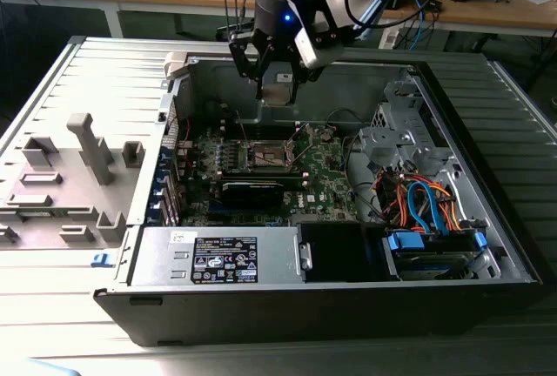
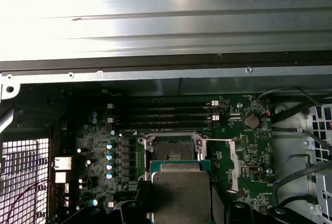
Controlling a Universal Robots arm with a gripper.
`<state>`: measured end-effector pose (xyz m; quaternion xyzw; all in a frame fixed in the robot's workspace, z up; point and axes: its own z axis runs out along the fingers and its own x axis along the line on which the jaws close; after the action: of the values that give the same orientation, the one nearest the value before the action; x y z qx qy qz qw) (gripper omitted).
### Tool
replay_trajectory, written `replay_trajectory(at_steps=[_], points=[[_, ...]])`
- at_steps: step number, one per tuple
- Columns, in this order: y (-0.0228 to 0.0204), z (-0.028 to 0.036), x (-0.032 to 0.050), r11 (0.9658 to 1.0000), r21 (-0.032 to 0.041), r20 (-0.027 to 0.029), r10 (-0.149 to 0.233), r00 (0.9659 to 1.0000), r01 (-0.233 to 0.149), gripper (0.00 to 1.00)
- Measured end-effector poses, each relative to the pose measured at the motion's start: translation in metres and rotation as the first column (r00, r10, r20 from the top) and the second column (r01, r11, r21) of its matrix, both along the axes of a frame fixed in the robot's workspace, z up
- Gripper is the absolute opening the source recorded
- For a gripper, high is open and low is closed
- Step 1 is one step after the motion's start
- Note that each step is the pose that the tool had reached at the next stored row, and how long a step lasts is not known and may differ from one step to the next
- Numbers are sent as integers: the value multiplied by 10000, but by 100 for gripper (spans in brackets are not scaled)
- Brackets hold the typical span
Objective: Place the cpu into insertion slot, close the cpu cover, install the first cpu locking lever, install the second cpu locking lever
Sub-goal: 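Place the cpu into insertion slot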
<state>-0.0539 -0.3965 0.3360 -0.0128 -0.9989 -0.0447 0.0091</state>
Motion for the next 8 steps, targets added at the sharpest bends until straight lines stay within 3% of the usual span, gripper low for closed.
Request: replay_trajectory(at_steps=[8], points=[[-10, -19, -4, 10000, 0, 0, -1, 10000, 1, 55]])
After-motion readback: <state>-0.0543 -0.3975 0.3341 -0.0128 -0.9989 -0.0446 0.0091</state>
